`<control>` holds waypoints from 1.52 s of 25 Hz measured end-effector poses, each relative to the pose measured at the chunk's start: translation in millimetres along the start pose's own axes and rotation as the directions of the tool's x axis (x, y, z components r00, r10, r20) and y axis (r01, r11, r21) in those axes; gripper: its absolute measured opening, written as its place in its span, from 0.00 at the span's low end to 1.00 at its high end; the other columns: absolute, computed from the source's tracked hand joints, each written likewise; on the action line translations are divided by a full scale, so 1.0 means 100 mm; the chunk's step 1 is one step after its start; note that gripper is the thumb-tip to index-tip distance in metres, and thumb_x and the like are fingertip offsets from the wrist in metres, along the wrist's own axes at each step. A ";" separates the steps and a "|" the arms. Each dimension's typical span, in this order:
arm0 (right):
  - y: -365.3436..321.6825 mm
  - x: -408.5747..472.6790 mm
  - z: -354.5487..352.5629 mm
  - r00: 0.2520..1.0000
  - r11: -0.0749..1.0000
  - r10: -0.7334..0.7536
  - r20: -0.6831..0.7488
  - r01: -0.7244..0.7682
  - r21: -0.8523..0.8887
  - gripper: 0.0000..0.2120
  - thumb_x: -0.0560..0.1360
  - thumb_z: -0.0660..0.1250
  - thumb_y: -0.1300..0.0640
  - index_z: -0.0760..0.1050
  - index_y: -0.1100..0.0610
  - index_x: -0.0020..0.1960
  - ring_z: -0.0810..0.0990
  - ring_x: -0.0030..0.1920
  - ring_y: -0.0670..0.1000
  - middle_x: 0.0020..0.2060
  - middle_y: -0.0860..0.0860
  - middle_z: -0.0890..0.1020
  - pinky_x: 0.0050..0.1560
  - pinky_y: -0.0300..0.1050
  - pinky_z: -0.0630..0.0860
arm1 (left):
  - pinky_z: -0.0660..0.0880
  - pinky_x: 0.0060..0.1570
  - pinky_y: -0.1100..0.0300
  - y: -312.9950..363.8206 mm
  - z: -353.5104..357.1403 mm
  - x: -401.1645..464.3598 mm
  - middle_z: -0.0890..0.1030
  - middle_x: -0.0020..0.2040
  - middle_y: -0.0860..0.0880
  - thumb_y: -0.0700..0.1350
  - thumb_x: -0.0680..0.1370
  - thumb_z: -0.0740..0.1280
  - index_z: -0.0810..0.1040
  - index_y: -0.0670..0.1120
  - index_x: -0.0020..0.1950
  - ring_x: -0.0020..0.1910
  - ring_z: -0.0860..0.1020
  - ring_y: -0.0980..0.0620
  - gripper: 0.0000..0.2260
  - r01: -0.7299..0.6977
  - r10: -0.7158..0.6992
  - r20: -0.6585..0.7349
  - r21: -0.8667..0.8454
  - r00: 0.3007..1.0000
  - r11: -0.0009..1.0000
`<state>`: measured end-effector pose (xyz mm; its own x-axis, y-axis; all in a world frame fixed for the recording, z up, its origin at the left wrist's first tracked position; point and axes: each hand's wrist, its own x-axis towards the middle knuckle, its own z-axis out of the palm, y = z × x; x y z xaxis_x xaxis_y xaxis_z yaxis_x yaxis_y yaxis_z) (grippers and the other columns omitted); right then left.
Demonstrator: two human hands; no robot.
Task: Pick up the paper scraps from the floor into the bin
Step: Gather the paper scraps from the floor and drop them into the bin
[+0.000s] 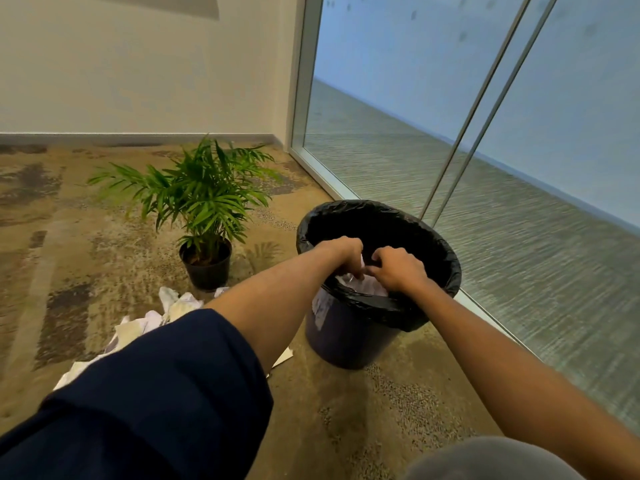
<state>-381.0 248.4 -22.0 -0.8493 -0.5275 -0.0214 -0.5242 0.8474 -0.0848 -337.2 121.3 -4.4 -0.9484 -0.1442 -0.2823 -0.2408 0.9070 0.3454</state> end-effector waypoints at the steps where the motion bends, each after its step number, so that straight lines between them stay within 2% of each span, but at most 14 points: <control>1: -0.03 -0.02 -0.03 1.000 1.000 -0.008 -0.015 0.008 0.005 0.18 0.78 0.64 0.43 0.74 0.52 0.63 0.79 0.56 0.59 0.55 0.55 0.81 0.47 0.49 0.73 | 0.75 0.39 0.55 0.00 -0.04 -0.03 0.79 0.41 0.46 0.47 0.74 0.72 0.73 0.44 0.43 0.39 0.78 0.47 0.10 -0.015 0.015 0.000 0.018 1.000 1.000; 4: -0.21 -0.14 -0.21 0.971 0.995 -0.077 -0.227 0.088 0.038 0.15 0.78 0.60 0.49 0.75 0.50 0.63 0.80 0.53 0.60 0.53 0.55 0.83 0.48 0.50 0.75 | 0.73 0.37 0.52 -0.04 -0.19 -0.24 0.75 0.36 0.47 0.43 0.75 0.65 0.68 0.46 0.37 0.38 0.75 0.44 0.08 -0.087 0.087 -0.194 0.007 0.977 0.996; 6: -0.41 -0.25 -0.34 0.909 0.982 -0.135 -0.395 0.174 0.066 0.14 0.77 0.60 0.52 0.77 0.50 0.60 0.81 0.49 0.60 0.48 0.54 0.84 0.44 0.49 0.75 | 0.72 0.36 0.52 -0.20 -0.23 -0.44 0.76 0.36 0.46 0.44 0.74 0.62 0.71 0.46 0.38 0.40 0.76 0.42 0.05 -0.158 0.138 -0.393 -0.018 0.909 0.987; 9: -0.78 -0.40 -0.40 0.779 0.923 -0.293 -0.554 0.383 0.050 0.11 0.77 0.61 0.51 0.79 0.50 0.56 0.83 0.43 0.53 0.43 0.48 0.84 0.39 0.47 0.77 | 0.73 0.39 0.54 -0.62 -0.12 -0.83 0.81 0.45 0.48 0.47 0.75 0.62 0.79 0.47 0.48 0.44 0.78 0.46 0.09 -0.260 0.174 -0.637 -0.043 0.751 0.965; 11: -1.05 -0.47 -0.25 0.702 0.848 -0.441 -0.558 0.529 -0.005 0.11 0.76 0.62 0.51 0.80 0.50 0.55 0.83 0.42 0.49 0.43 0.46 0.84 0.38 0.47 0.79 | 0.74 0.46 0.54 -1.01 0.08 -1.11 0.81 0.50 0.48 0.46 0.77 0.64 0.80 0.46 0.56 0.48 0.78 0.50 0.11 -0.270 0.130 -0.694 -0.096 0.708 0.958; 13: -1.27 -0.51 0.00 0.669 0.790 -0.554 -0.496 0.610 -0.060 0.12 0.76 0.62 0.51 0.80 0.52 0.53 0.83 0.41 0.50 0.42 0.47 0.84 0.36 0.48 0.79 | 0.76 0.51 0.53 -1.44 0.37 -1.32 0.82 0.53 0.48 0.47 0.77 0.65 0.79 0.45 0.58 0.51 0.78 0.50 0.12 -0.218 0.043 -0.699 -0.163 0.713 0.962; 18: -1.59 -0.47 0.74 0.713 0.743 -0.663 -0.228 0.664 -0.084 0.09 0.76 0.64 0.51 0.79 0.54 0.51 0.81 0.40 0.55 0.41 0.50 0.82 0.31 0.43 0.69 | 0.73 0.48 0.58 -2.26 1.22 -1.65 0.82 0.54 0.48 0.47 0.78 0.66 0.79 0.45 0.60 0.51 0.78 0.49 0.13 0.000 -0.201 -0.594 -0.320 0.779 0.947; 21: -1.69 -0.36 1.13 0.800 0.803 -0.595 -0.079 0.595 -0.021 0.17 0.77 0.64 0.47 0.77 0.52 0.62 0.81 0.49 0.56 0.50 0.51 0.83 0.43 0.49 0.77 | 0.72 0.47 0.57 -2.52 1.64 -1.78 0.81 0.55 0.48 0.50 0.78 0.64 0.78 0.46 0.61 0.52 0.78 0.48 0.15 0.088 -0.263 -0.538 -0.329 0.801 0.940; 25: -1.72 -0.14 1.59 0.901 0.904 -0.414 0.131 0.424 -0.056 0.30 0.75 0.63 0.35 0.72 0.53 0.69 0.79 0.58 0.57 0.60 0.54 0.80 0.54 0.52 0.76 | 0.75 0.45 0.54 -2.68 1.93 -1.68 0.81 0.55 0.47 0.57 0.75 0.59 0.79 0.44 0.59 0.52 0.78 0.45 0.22 0.146 -0.241 -0.495 -0.224 0.835 0.964; 28: -1.73 -0.07 1.83 0.924 0.943 -0.294 0.245 0.322 -0.082 0.43 0.68 0.61 0.25 0.66 0.53 0.72 0.75 0.63 0.59 0.67 0.55 0.74 0.59 0.56 0.72 | 0.74 0.47 0.52 -2.61 2.07 -1.48 0.80 0.55 0.46 0.66 0.73 0.58 0.78 0.45 0.60 0.53 0.77 0.44 0.29 0.177 -0.237 -0.480 -0.167 0.845 0.970; 30: -1.74 -0.04 1.94 0.913 0.956 -0.249 0.322 0.285 -0.069 0.49 0.65 0.62 0.23 0.59 0.52 0.76 0.70 0.68 0.61 0.73 0.57 0.66 0.63 0.59 0.69 | 0.70 0.54 0.51 -2.48 2.17 -1.34 0.75 0.61 0.46 0.70 0.71 0.59 0.73 0.46 0.66 0.59 0.73 0.44 0.34 0.274 -0.292 -0.419 -0.103 0.860 0.956; 33: -1.78 -0.04 2.03 0.907 0.949 -0.268 0.325 0.306 -0.072 0.50 0.65 0.63 0.24 0.58 0.51 0.76 0.73 0.66 0.60 0.70 0.56 0.70 0.61 0.58 0.72 | 0.66 0.58 0.49 -2.34 2.30 -1.20 0.71 0.64 0.46 0.72 0.69 0.60 0.66 0.47 0.70 0.63 0.68 0.45 0.38 0.368 -0.366 -0.341 -0.061 0.866 0.928; 36: -1.81 -0.08 2.09 0.907 0.918 -0.357 0.223 0.385 -0.097 0.40 0.69 0.64 0.29 0.66 0.53 0.71 0.78 0.58 0.58 0.61 0.55 0.78 0.52 0.52 0.75 | 0.65 0.58 0.50 -2.35 2.33 -1.16 0.74 0.61 0.48 0.64 0.71 0.66 0.70 0.50 0.67 0.61 0.69 0.46 0.30 0.335 -0.367 -0.382 -0.150 0.848 0.930; 38: -1.82 -0.10 2.08 0.904 0.907 -0.391 0.175 0.411 -0.094 0.34 0.72 0.64 0.32 0.70 0.54 0.68 0.79 0.55 0.57 0.57 0.54 0.80 0.49 0.50 0.75 | 0.66 0.58 0.50 -2.38 2.33 -1.17 0.77 0.59 0.50 0.56 0.71 0.69 0.73 0.51 0.65 0.59 0.73 0.47 0.23 0.287 -0.398 -0.402 -0.309 0.825 0.907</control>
<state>-264.5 86.9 -213.7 -0.5514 -0.8186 -0.1609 -0.8300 0.5576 0.0074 -121.0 14.4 -261.6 -0.7692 -0.6390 -0.0102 -0.5541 0.6588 0.5089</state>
